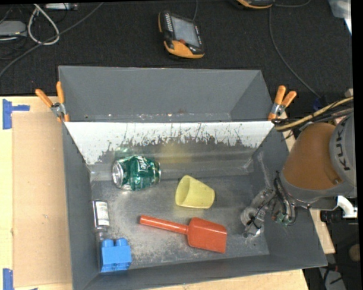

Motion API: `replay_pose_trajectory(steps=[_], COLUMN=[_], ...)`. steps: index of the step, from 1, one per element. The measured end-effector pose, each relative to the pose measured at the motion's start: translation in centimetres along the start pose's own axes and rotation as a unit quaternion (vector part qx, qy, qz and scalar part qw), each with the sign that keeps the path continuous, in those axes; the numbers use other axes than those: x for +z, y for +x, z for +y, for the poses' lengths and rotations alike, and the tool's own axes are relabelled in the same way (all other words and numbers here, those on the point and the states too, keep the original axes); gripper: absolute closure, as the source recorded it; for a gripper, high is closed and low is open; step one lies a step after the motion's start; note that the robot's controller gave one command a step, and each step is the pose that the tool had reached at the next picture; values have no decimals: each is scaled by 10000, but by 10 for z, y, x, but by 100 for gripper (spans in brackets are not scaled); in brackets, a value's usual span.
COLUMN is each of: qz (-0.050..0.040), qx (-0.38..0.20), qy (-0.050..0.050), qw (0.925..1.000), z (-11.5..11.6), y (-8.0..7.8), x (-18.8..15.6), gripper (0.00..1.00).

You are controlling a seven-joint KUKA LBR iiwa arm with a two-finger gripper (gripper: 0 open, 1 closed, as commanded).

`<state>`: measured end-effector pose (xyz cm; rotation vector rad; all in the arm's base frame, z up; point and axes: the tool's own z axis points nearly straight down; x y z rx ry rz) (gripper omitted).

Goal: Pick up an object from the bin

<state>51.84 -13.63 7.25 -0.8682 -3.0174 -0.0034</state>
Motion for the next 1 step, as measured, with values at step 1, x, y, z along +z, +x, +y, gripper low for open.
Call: replay_pose_trajectory(steps=[1], qz=[26], qx=[-12], qy=[9], qw=[10000], z=[-1], y=[2], x=[-38], gripper=[100])
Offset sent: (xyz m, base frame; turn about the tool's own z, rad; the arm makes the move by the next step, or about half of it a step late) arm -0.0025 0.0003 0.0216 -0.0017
